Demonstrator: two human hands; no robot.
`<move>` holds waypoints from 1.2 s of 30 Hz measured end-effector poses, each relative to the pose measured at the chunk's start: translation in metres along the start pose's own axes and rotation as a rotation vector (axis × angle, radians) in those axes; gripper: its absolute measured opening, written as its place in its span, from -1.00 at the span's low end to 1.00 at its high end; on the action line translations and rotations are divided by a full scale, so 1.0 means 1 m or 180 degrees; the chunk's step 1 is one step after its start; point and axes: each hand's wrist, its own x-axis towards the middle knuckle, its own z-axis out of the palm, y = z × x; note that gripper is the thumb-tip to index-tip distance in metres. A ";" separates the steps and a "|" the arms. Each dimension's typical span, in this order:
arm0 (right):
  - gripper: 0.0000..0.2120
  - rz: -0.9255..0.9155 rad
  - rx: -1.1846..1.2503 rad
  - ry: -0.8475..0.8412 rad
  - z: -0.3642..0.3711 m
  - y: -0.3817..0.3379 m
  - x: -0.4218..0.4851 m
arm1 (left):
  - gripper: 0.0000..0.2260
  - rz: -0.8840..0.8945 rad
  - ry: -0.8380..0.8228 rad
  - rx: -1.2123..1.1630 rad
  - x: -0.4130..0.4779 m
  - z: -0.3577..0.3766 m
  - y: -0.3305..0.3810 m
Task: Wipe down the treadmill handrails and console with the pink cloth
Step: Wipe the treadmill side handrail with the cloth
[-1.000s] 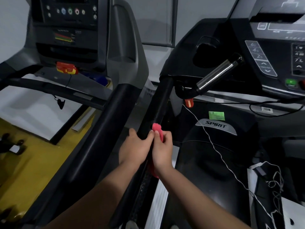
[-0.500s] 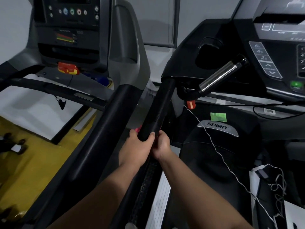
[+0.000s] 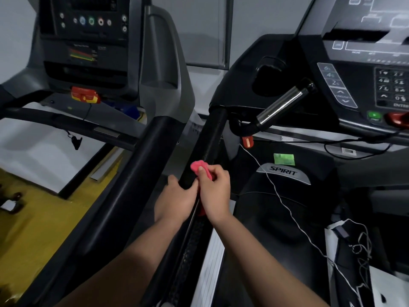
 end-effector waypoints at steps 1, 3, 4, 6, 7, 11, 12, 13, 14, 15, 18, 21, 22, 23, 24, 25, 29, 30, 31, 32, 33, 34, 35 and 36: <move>-0.89 0.0074 0.0067 0.0035 -0.001 0.001 0.002 | -0.42 -0.0001 0.0006 0.0003 0.000 0.000 0.000; -0.88 0.0409 0.0476 0.0141 -0.002 0.006 0.006 | -0.44 -0.0001 0.0020 0.0011 0.000 0.000 0.000; -0.86 0.0680 0.0684 0.0199 -0.001 0.011 0.007 | -0.44 -0.0002 0.0029 0.0006 -0.001 0.000 0.000; -0.84 0.1293 0.1075 0.0242 0.001 0.021 0.009 | -0.44 0.0009 0.0040 -0.0031 0.000 0.001 -0.001; -0.84 0.1591 0.1379 0.0183 0.003 0.025 0.011 | -0.43 0.0008 0.0036 -0.0052 0.000 0.001 -0.001; -0.66 0.2696 0.2337 -0.0463 0.013 0.025 0.011 | -0.45 0.0007 0.0056 -0.0111 0.002 0.001 -0.002; -0.61 0.2801 0.2433 -0.0624 0.017 0.024 0.010 | -0.48 0.0014 0.0065 -0.0139 0.003 0.001 -0.002; -0.58 0.2809 0.2474 -0.0720 0.019 0.024 0.010 | -0.50 0.0013 0.0058 -0.0185 0.002 0.001 -0.001; -0.57 0.2773 0.2472 -0.0792 0.021 0.023 0.010 | -0.50 0.0015 0.0057 -0.0228 0.002 0.000 -0.001; -0.57 0.2725 0.2401 -0.0844 0.022 0.021 0.011 | -0.50 0.0024 0.0073 -0.0262 0.001 0.000 -0.001; -0.62 0.2631 0.2062 -0.0776 0.014 0.011 0.011 | -0.45 0.0075 0.0188 -0.0226 0.001 0.000 0.000; -0.73 0.2384 0.1868 -0.0446 0.009 0.008 0.008 | -0.41 0.0065 0.0226 -0.0151 0.001 -0.001 0.000; -0.78 0.2271 0.1647 -0.0343 0.007 0.007 0.006 | -0.41 0.0046 0.0208 -0.0150 0.001 -0.001 0.000; -0.81 0.2114 0.1347 -0.0243 0.004 0.006 0.003 | -0.41 0.0026 0.0184 -0.0168 0.001 -0.001 0.000; -0.80 0.1871 0.1063 -0.0117 -0.001 0.002 -0.001 | -0.41 0.0012 0.0171 -0.0192 0.001 -0.001 0.000; -0.77 0.1570 0.0846 -0.0048 -0.007 0.000 -0.003 | -0.42 0.0004 0.0162 -0.0205 0.001 -0.002 0.000; -0.78 0.0489 0.0268 -0.0424 -0.010 -0.011 -0.009 | -0.55 0.0092 0.0237 -0.0348 0.000 -0.002 0.000; -0.75 0.0283 -0.0083 -0.0548 -0.007 -0.016 -0.009 | -0.61 0.0188 0.0341 -0.0509 -0.001 -0.003 -0.001; -0.71 0.0119 -0.0397 -0.0626 -0.004 -0.021 -0.009 | -0.67 0.0365 0.0510 -0.0713 -0.004 -0.003 -0.002; -0.68 -0.0002 -0.0599 -0.0650 0.000 -0.025 -0.009 | -0.74 0.0627 0.0726 -0.0914 -0.008 -0.004 -0.004; -0.67 -0.0020 -0.0657 -0.0619 0.003 -0.032 -0.010 | -0.82 0.0939 0.0954 -0.1079 -0.013 -0.004 -0.005; -0.68 0.0057 -0.0611 -0.0596 0.005 -0.039 -0.013 | -0.89 0.1229 0.1131 -0.1183 -0.019 -0.005 -0.007; -0.72 0.0182 -0.0458 -0.0608 0.005 -0.045 -0.016 | -0.90 0.1482 0.1249 -0.1231 -0.024 -0.006 -0.008; -0.77 0.0339 -0.0219 -0.0666 0.003 -0.052 -0.020 | -0.85 0.1695 0.1309 -0.1229 -0.027 -0.006 -0.009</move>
